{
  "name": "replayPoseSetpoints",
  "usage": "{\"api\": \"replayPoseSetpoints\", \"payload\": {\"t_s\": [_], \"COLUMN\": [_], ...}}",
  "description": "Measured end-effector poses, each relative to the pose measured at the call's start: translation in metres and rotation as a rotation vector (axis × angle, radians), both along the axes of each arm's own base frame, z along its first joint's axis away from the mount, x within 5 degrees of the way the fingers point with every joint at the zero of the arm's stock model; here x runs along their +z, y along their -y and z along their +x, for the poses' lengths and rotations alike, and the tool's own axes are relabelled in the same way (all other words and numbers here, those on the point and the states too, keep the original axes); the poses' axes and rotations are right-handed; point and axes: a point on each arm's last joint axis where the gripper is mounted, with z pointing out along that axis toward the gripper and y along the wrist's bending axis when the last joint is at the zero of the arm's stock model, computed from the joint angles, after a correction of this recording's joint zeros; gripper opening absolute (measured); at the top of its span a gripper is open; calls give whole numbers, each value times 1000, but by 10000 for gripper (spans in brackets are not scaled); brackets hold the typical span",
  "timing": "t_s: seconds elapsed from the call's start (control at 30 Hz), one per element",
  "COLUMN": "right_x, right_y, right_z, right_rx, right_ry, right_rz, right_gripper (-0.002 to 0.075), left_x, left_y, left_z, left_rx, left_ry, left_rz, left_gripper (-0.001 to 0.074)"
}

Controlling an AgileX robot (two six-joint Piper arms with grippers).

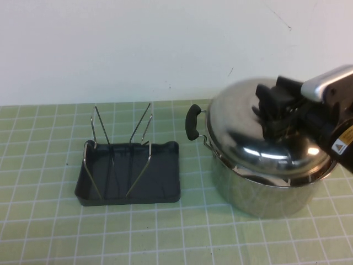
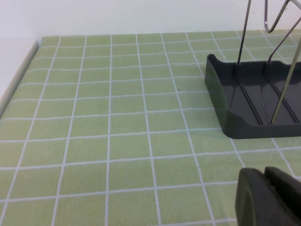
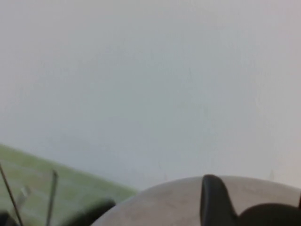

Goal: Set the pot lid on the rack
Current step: Open the pot, then hand over the pot lid

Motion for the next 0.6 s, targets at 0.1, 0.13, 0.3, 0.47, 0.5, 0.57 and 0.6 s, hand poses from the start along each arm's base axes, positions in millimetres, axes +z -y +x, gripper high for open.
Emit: {"api": "replayPoseSetpoints", "payload": {"t_s": [0.1,0.13,0.3,0.47,0.5,0.57,0.6], "right_x": [26,36,82,112,114,120,122], "right_y": [0,1,7,6,5,5,6], "right_z": [-8,-11,-36,-68,-71,-81,-84], "right_rx": [25,30,63,174,192,224,230], "right_ry": [118,152,268,351,360,394,404], "right_rz": [62,84,131,-1,-26,-74,-87], "right_gripper": [336,336,336,336,336,336,336], "left_x": [0,0,0,0,0,1,2], "left_y": [0,0,0,0,0,1,2], "left_z": [0,0,0,0,0,1,1], "left_rx": [0,0,0,0,0,3,8], "left_ry": [0,0,0,2,8,21,29], "left_rz": [0,0,0,0,0,-42,-127], "left_gripper": [-2,-2,-2,-2,-2,-2,-2]}}
